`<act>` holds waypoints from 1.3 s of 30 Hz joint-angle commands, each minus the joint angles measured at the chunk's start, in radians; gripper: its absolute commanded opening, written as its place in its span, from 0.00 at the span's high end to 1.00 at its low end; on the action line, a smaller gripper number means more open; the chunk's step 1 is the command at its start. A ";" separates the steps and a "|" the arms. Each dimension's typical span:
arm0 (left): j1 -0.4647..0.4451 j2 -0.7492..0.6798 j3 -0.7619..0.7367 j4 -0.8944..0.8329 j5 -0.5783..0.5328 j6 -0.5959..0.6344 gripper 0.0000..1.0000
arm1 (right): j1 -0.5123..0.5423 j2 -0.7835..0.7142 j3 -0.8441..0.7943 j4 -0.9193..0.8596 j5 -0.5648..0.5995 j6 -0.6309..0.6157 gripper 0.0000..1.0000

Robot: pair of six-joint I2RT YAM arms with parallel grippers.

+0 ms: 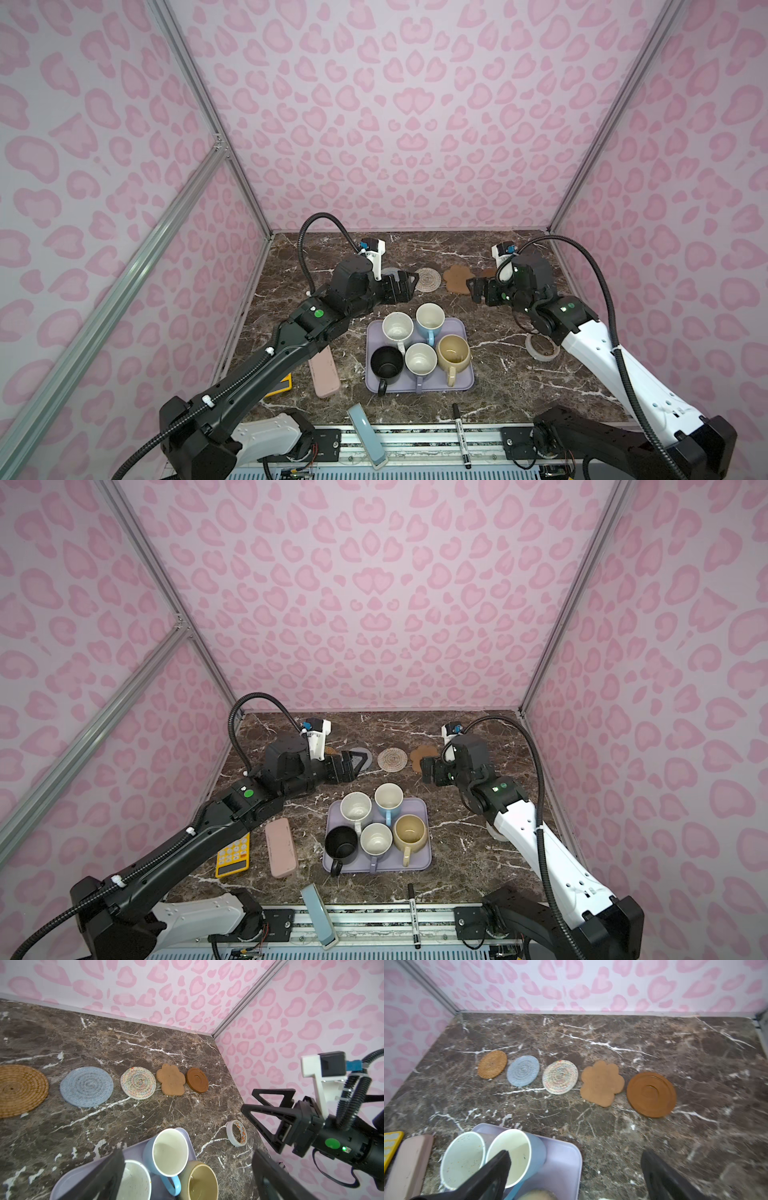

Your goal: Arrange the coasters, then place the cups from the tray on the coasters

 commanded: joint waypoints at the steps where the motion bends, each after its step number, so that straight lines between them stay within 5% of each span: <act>1: 0.002 -0.019 -0.024 -0.066 -0.061 -0.050 0.03 | 0.004 -0.020 -0.080 0.171 -0.122 -0.054 0.00; 5: 0.014 -0.017 -0.052 -0.110 -0.085 -0.095 0.03 | -0.008 -0.025 -0.220 0.362 -0.082 0.109 0.00; 11: 0.028 0.039 -0.040 -0.181 0.000 -0.126 0.03 | -0.011 0.031 -0.208 0.386 -0.285 0.027 0.01; 21: -0.101 0.127 0.015 -0.512 -0.074 -0.247 0.00 | 0.091 0.072 -0.165 0.284 -0.183 -0.091 0.05; 39: -0.149 0.398 0.136 -0.641 -0.083 -0.247 0.32 | 0.106 -0.020 -0.201 0.282 -0.114 -0.108 0.05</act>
